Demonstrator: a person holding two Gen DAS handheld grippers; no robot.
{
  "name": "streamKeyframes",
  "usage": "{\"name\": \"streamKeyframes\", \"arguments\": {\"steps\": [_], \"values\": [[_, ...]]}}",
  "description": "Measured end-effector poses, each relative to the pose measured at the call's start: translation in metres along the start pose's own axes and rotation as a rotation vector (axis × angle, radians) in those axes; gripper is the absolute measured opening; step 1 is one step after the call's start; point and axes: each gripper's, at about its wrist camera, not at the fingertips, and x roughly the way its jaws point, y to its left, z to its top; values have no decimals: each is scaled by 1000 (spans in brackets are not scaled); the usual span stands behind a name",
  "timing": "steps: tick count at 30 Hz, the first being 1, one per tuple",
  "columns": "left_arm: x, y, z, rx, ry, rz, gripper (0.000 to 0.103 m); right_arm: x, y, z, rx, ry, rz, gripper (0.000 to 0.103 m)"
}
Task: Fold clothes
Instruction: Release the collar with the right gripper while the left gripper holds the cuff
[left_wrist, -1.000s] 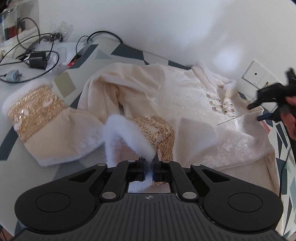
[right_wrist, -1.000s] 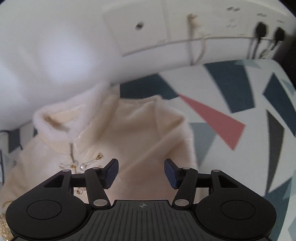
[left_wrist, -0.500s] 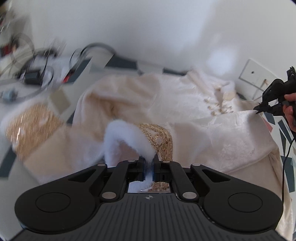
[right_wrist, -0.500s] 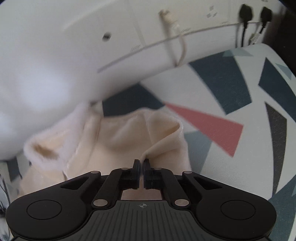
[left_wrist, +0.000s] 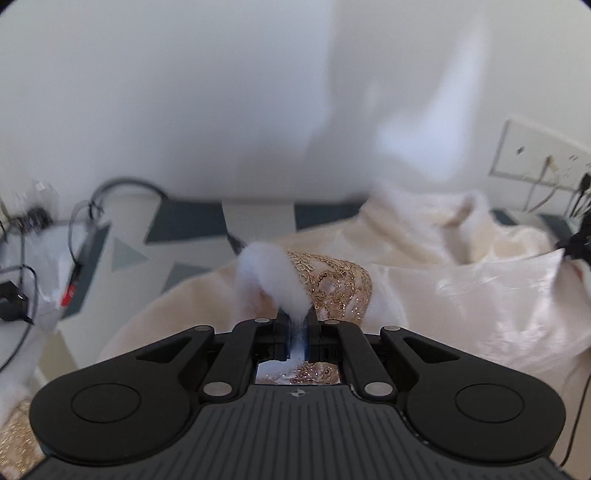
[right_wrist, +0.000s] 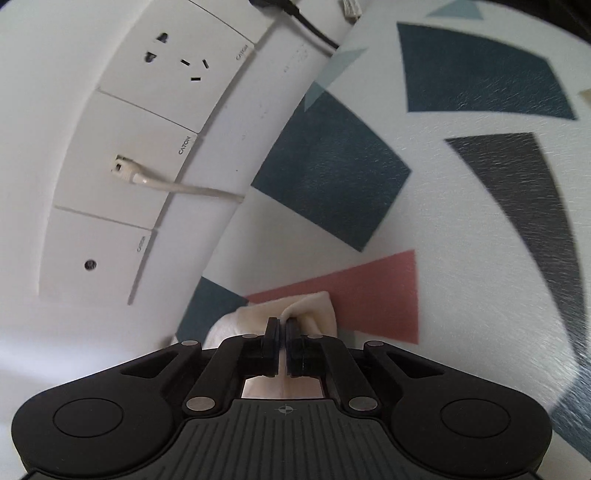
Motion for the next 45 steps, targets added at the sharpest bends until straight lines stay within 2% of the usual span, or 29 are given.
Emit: {"name": "streamKeyframes", "arguments": {"steps": [2, 3, 4, 6, 13, 16, 18, 20, 21, 23, 24, 25, 28, 30, 32, 33, 34, 37, 41, 45], "values": [[16, 7, -3, -26, 52, 4, 6, 0, -2, 6, -25, 5, 17, 10], [20, 10, -6, -37, 64, 2, 6, -4, -2, 8, -50, 7, 29, 20], [21, 11, -9, -37, 66, 2, 7, -15, 1, 8, -97, 9, 46, 34], [22, 7, -12, -16, 60, 8, 7, -34, 1, -10, -224, -15, 34, 47], [19, -1, -11, -3, 62, -11, 7, -97, -10, -101, -719, -146, -86, 47], [17, 0, -10, -10, 58, 4, 7, -122, -15, -141, -935, -195, -139, 49], [15, 2, -10, -28, 55, 16, 7, -119, -18, -172, -1088, -194, -189, 56], [10, 3, -9, -39, 45, 26, 7, -100, -16, -190, -1161, -206, -252, 57], [6, 2, -8, -39, 36, 32, 7, -90, -15, -194, -1172, -216, -291, 57], [-3, -3, -8, -27, 15, 42, 7, -69, -11, -195, -1159, -262, -376, 50], [-7, -5, -8, -21, 6, 43, 7, -65, -11, -191, -1127, -284, -390, 41], [-11, -7, -7, -23, 6, 34, 7, -65, -12, -184, -1066, -299, -379, 34], [-16, -7, -5, -82, 20, -16, 7, -80, -21, -158, -853, -346, -308, 30], [-15, -7, -8, -112, 21, -30, 7, -88, -32, -146, -790, -374, -314, 32], [-11, -9, -13, -111, 26, -22, 7, -92, -46, -135, -738, -361, -291, 33], [-7, -11, -16, -107, 34, -14, 7, -92, -54, -132, -723, -344, -269, 38], [-4, -11, -19, -103, 44, -7, 7, -92, -61, -129, -723, -325, -253, 49], [4, -13, -26, -79, 61, 9, 7, -98, -74, -127, -769, -291, -234, 60], [6, -14, -27, -69, 58, 9, 7, -124, -83, -126, -784, -257, -154, 61], [8, -13, -22, -63, 64, -18, 7, -150, -82, -120, -746, -285, -72, 61]]}}
